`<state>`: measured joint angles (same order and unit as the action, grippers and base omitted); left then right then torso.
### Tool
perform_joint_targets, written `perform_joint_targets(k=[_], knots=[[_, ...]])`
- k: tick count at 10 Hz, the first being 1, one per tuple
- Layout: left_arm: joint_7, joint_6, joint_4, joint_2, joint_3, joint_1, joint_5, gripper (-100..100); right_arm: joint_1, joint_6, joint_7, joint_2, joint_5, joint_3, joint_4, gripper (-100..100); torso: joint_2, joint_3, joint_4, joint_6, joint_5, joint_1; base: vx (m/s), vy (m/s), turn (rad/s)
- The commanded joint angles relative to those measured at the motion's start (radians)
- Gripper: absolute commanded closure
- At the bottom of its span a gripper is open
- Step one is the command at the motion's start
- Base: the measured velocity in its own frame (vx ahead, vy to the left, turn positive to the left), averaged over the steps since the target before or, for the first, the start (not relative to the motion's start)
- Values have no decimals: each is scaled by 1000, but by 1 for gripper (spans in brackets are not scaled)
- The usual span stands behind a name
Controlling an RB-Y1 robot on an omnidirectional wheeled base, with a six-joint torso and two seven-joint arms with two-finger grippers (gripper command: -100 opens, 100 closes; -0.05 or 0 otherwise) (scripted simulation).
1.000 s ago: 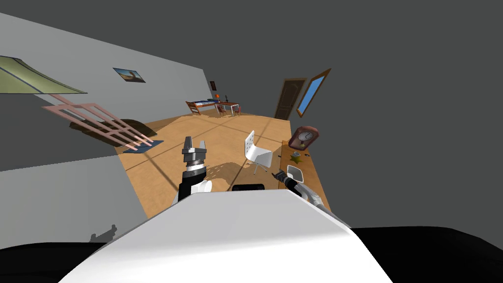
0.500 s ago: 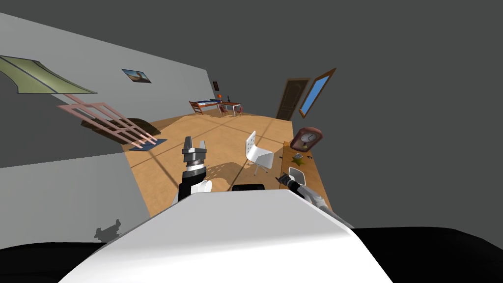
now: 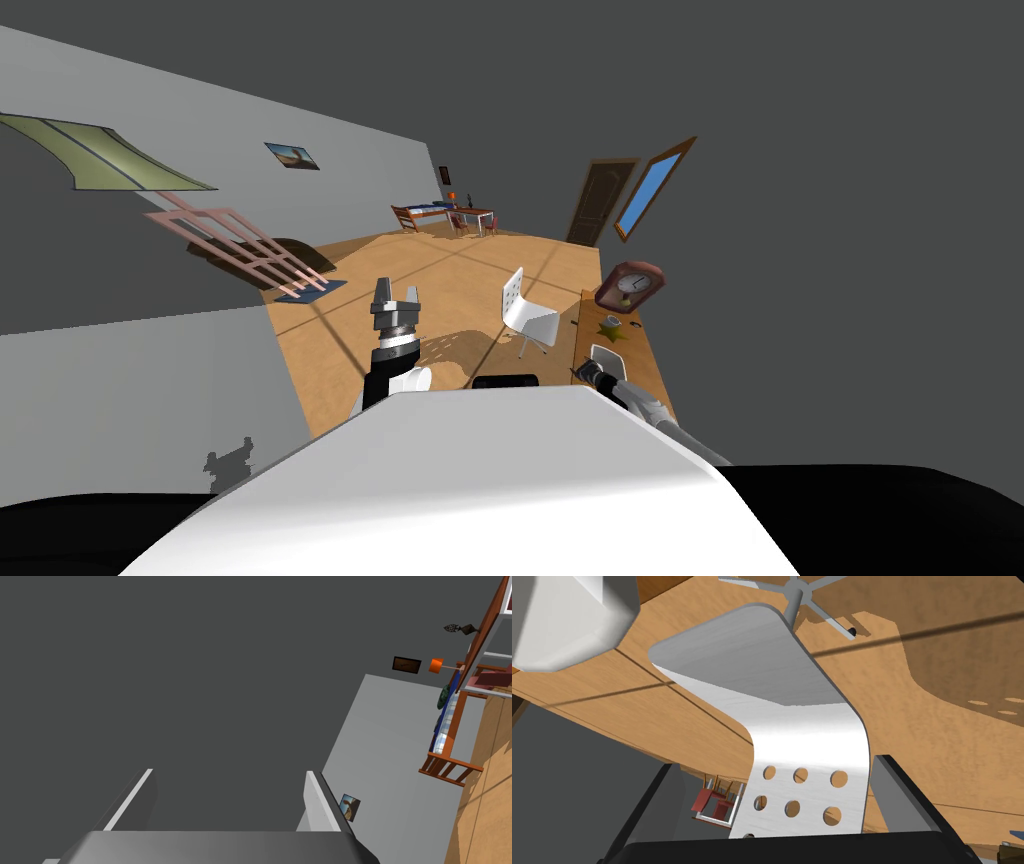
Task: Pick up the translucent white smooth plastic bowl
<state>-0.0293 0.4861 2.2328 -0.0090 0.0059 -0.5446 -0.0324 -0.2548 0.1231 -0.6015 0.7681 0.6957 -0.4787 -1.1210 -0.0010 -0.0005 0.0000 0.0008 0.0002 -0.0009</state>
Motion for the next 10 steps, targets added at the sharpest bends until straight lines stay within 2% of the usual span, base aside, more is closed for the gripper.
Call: perform_joint_targets(k=[1, 4, 7, 10], knots=[[0, 0, 0, 0, 0, 0, 0, 0, 2, 13, -15, 0, 10, 10, 38, -100, 0, 0, 0, 0, 0, 0, 21, -12, 33], [0, 0, 0, 0, 0, 0, 0, 0, 15, -9, -44, 34, 53, -24, 138, -100, -1, 0, 0, 0, 0, 0, 35, -18, 77], [0, 0, 0, 0, 0, 0, 0, 0, 18, -15, -52, 42, 65, -35, 165, -100, 0, 0, 0, 0, 0, 0, 22, -12, 33], [0, 0, 0, 0, 0, 0, 0, 0, 23, -29, -74, 59, 101, -70, 255, -100, 0, 0, 0, 0, 0, 0, 24, -13, 61]])
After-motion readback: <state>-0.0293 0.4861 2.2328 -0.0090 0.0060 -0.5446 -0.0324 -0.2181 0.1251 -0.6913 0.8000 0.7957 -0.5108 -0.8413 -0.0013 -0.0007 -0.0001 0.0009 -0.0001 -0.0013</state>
